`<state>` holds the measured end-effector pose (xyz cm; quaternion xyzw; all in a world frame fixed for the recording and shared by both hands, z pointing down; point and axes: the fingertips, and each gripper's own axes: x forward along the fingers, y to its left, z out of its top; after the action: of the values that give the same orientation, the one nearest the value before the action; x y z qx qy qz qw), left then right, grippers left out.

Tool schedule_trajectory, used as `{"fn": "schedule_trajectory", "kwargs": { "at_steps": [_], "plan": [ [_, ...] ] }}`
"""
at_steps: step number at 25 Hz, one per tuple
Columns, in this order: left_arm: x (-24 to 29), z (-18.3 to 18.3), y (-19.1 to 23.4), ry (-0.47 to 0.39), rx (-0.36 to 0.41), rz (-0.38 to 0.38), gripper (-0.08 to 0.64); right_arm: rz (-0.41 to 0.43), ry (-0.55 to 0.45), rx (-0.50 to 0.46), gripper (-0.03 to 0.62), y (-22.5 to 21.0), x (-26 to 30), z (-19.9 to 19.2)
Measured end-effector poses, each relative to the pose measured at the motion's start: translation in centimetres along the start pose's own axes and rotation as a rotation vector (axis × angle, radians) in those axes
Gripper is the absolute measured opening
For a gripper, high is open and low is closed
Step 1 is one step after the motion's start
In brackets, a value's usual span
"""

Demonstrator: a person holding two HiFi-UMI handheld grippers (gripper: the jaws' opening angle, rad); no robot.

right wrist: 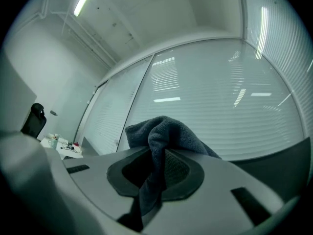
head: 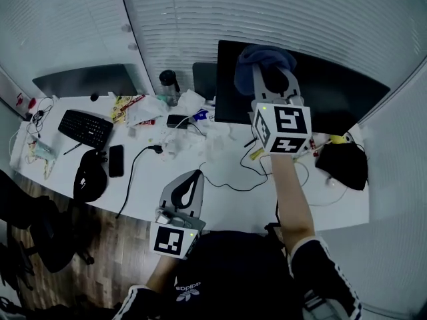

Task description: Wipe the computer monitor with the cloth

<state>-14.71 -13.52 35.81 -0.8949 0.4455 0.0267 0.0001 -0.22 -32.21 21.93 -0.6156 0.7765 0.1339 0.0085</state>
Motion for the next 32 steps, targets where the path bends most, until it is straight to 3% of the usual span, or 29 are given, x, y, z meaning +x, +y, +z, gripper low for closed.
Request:
{"fn": "schedule_trajectory", "kwargs": {
  "at_steps": [6, 15, 21, 32],
  "plan": [
    [2.1, 0.3, -4.2, -0.016, 0.016, -0.086, 0.003, -0.076, -0.014, -0.023, 0.048, -5.5, -8.5, 0.5],
    [3.4, 0.5, -13.2, -0.007, 0.020, -0.183, 0.003, -0.203, 0.036, 0.028, 0.048, -11.9, -23.4, -1.9],
    [2.2, 0.3, -19.0, -0.006, 0.001, -0.192, 0.003, -0.219, 0.090, 0.050, 0.048, -13.5, -32.6, -3.5],
    [-1.8, -1.3, -26.4, 0.030, -0.007, -0.178, 0.003, -0.139, 0.142, 0.069, 0.048, -12.0, -45.1, -6.1]
  ]
}}
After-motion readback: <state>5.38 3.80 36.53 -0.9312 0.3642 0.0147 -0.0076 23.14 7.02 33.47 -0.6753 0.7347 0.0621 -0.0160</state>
